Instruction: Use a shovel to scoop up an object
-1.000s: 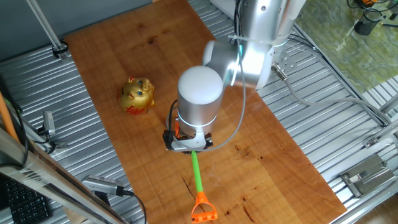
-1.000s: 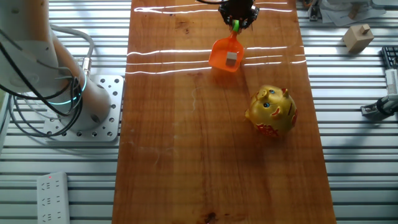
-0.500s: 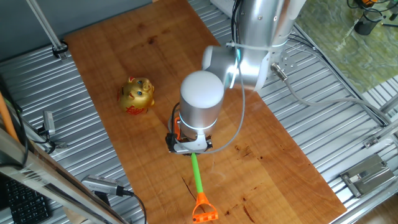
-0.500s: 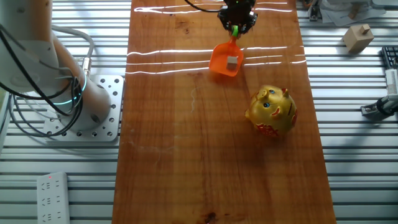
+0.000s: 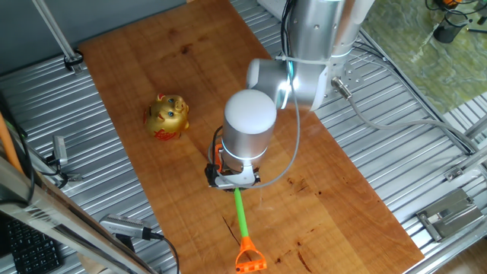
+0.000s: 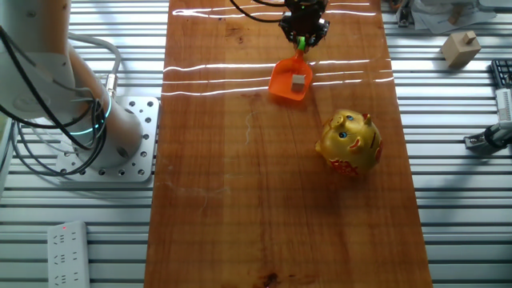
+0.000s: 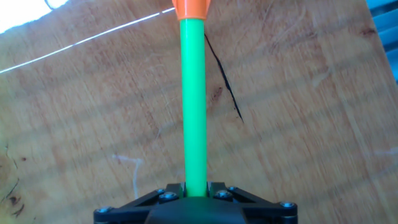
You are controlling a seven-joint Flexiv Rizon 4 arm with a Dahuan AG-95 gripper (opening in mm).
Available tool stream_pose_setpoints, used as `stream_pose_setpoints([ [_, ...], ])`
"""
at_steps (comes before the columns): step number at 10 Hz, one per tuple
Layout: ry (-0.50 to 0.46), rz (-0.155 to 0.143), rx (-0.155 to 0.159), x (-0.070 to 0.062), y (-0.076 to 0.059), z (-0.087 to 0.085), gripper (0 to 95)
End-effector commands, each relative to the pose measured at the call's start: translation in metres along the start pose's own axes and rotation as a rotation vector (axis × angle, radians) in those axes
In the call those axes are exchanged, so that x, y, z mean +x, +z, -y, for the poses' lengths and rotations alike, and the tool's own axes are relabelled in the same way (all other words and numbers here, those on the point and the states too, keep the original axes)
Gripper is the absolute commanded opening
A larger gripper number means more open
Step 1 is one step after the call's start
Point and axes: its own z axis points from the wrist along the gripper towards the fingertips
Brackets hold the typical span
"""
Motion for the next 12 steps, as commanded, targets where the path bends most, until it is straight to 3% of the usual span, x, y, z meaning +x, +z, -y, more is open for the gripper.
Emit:
stream_pose_setpoints([
  [1, -0.038, 0.002, 0.008, 0.0, 0.0, 0.0, 57.0],
  [3, -0.055, 0.002, 0.009, 0.0, 0.0, 0.0, 95.0],
  [10, -0.054, 0.011, 0.014, 0.0, -0.001, 0.001, 95.0],
  [12, -0.017, 0.019, 0.005, 0.001, -0.011, 0.005, 95.0],
])
